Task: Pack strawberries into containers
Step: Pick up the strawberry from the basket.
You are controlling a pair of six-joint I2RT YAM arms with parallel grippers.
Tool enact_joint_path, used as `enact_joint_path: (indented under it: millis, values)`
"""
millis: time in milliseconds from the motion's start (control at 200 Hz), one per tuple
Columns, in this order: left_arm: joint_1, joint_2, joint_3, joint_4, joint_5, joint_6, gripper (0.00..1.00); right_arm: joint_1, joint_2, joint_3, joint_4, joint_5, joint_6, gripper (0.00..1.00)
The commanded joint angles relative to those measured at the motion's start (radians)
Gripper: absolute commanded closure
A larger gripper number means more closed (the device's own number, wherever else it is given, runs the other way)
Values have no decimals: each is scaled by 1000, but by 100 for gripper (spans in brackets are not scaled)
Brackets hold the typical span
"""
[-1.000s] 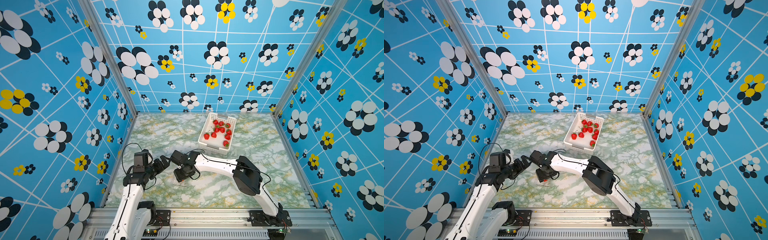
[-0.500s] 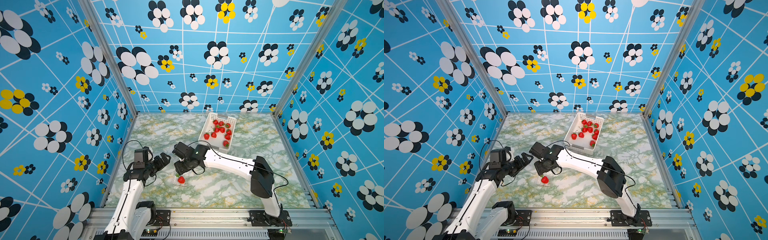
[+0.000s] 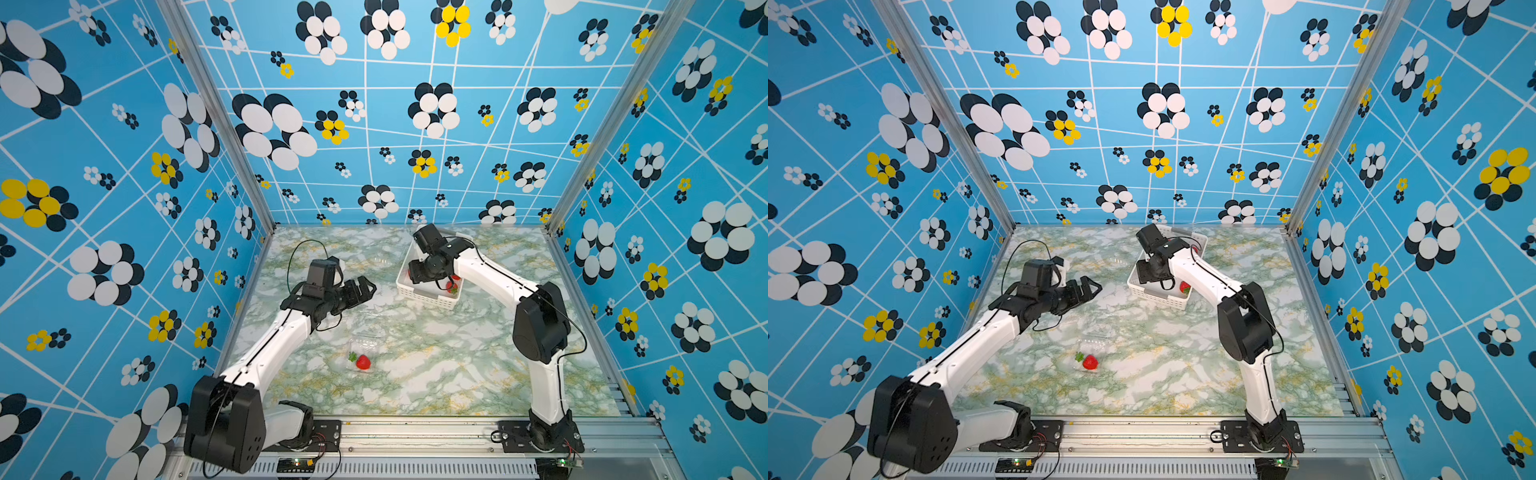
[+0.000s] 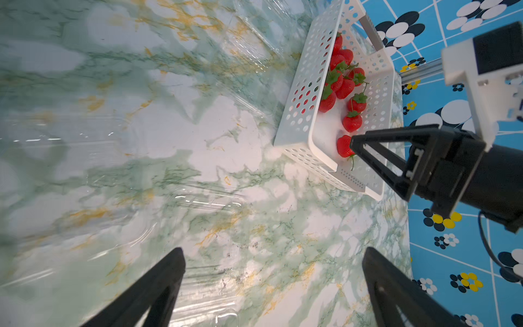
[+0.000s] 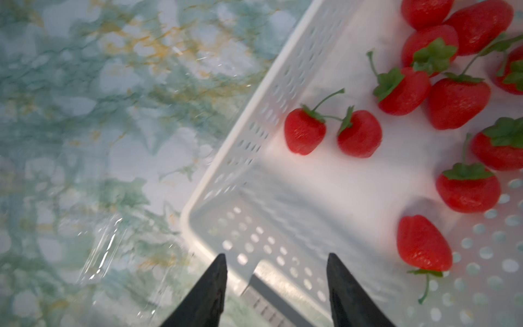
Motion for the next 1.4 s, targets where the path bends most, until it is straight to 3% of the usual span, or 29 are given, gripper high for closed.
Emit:
enact_joint_path:
  millis: [0,185,360,760,1399]
  values:
    - [-49,75,82,77,-25,-7,1,-48,84,100,-52,4,-88,43]
    - [-88,217,163,126,5,-29,2,-112,203,237,-109,-7,-108,47]
    - [-110,270,201,145,11,-42,2,-134,278,298,-115,-30,-119,50]
    - [-115,284,222,128,8,-39,2,-144,382,422,-152,-47,-140,52]
    - [-112,277,225,111,-4,-33,2,-147,407,419,-151,-107,-144,48]
